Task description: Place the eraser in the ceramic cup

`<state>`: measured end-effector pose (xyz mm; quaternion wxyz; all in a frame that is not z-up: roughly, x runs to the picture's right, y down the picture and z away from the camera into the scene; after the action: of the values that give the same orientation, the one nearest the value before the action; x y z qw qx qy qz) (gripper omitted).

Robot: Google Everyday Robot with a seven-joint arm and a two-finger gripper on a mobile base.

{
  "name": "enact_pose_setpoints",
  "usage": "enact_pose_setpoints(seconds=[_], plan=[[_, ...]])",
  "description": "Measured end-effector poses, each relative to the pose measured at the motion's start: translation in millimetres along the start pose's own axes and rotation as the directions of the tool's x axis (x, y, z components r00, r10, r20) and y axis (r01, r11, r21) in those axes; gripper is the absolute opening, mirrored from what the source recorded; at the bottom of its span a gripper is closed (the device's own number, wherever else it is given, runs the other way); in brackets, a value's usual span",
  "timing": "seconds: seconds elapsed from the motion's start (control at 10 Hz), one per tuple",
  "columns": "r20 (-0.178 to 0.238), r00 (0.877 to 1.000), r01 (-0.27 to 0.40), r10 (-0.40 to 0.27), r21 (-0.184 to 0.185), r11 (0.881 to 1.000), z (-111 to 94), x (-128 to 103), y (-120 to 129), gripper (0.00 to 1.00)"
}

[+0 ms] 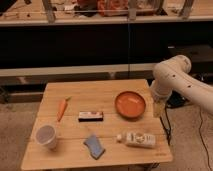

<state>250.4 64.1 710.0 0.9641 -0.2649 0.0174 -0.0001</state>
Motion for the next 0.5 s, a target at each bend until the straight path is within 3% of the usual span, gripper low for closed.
enact_pose_setpoints(seconds=[0.5], plan=[[-0.006,1.0,0.019,-0.019,0.008,1.0,3,-11,-10,0.8]])
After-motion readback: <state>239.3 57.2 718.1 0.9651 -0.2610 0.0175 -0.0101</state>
